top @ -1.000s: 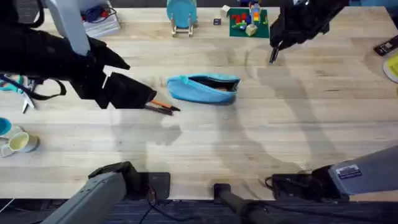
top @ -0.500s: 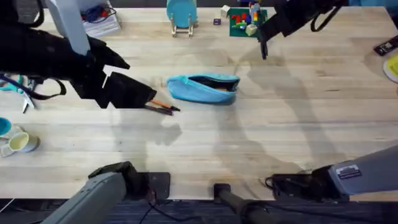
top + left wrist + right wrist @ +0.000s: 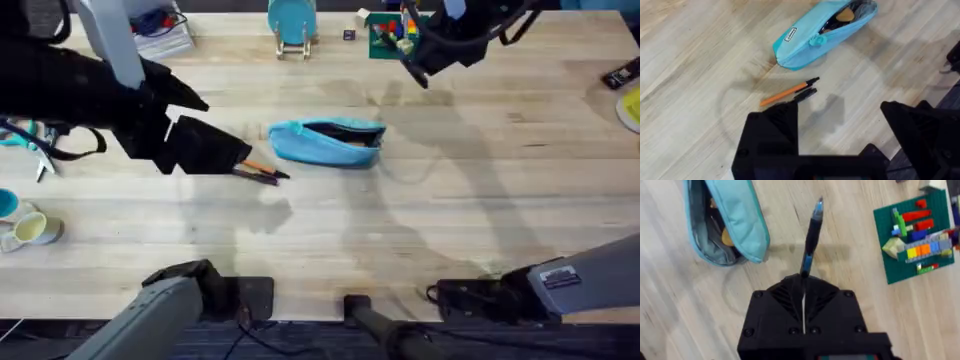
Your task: Unzip the bag, pick up the pens from the table one at a time and place them inside, then zip the bag closed.
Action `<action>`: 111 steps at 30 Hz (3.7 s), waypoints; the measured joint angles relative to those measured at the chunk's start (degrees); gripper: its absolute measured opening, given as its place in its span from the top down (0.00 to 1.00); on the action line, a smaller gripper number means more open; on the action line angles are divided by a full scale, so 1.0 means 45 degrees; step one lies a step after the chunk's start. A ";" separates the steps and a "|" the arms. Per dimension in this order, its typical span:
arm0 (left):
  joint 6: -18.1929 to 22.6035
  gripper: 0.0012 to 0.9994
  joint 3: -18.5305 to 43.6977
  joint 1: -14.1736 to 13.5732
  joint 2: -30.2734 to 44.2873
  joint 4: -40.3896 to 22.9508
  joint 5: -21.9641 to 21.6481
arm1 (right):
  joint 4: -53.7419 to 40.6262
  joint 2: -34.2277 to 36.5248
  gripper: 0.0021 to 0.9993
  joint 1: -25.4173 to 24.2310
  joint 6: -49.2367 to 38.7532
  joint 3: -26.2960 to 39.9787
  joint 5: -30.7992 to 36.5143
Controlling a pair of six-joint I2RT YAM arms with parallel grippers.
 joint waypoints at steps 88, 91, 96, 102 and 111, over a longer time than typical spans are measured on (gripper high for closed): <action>-0.0003 0.00 0.0000 0.0000 0.0002 -0.0010 -0.0029 | -0.2140 0.1242 0.97 0.3682 -0.0623 0.0005 -0.0287; -0.0003 0.00 0.0000 0.0000 0.0001 -0.0010 -0.0029 | -0.1925 0.2075 0.97 0.3695 -0.0618 0.0005 -0.0287; -0.0003 0.00 0.0000 0.0000 0.0001 -0.0010 -0.0029 | -0.1912 0.2093 0.97 0.3697 -0.0618 0.0005 -0.0287; -0.0003 0.00 0.0001 0.0000 0.0002 -0.0010 -0.0029 | -0.1871 0.2093 0.97 0.3697 -0.0623 0.0005 -0.0287; 0.0000 0.00 0.0003 0.0000 0.0000 -0.0010 -0.0029 | -0.1858 0.2093 0.97 0.3697 -0.0822 0.0005 -0.0287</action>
